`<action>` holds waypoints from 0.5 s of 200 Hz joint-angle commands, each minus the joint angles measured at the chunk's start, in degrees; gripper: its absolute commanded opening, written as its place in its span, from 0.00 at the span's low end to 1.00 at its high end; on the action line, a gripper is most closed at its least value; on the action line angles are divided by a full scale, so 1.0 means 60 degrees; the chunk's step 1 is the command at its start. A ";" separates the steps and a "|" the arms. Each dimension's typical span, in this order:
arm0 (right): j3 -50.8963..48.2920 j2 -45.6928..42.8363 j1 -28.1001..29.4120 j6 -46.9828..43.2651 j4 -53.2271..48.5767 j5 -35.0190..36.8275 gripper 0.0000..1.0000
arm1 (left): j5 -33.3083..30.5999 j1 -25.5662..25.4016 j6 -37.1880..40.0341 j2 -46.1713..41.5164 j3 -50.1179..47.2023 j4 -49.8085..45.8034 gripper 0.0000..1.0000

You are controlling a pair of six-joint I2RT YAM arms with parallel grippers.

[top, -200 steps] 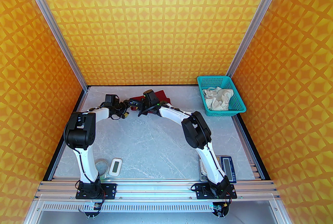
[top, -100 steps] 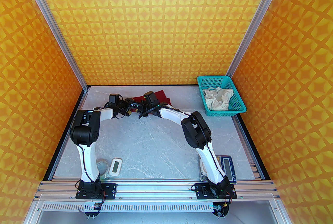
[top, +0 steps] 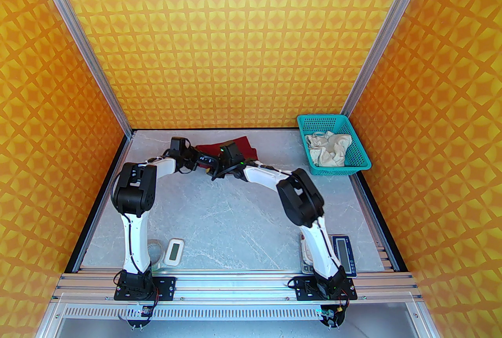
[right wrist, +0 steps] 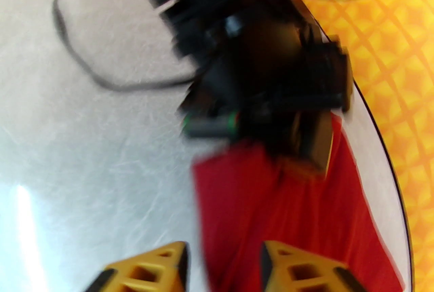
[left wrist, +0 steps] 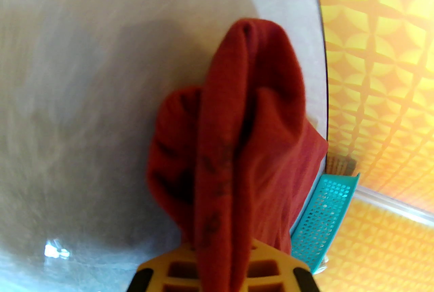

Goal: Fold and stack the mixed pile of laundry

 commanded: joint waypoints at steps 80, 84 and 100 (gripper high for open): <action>-0.4509 -0.5036 -0.0796 0.4239 0.0728 0.2570 0.46 | -0.0192 0.3604 0.9341 0.2976 0.8491 -0.8981 0.00; -0.4498 -0.5135 -0.0806 0.4261 0.0602 0.2671 0.46 | -0.0200 0.3741 0.9536 0.3087 0.8753 -0.9139 0.00; -0.4460 -0.5492 -0.0872 0.4307 0.0163 0.2925 0.46 | -0.0492 0.4199 1.0047 0.3349 0.9300 -0.9411 0.00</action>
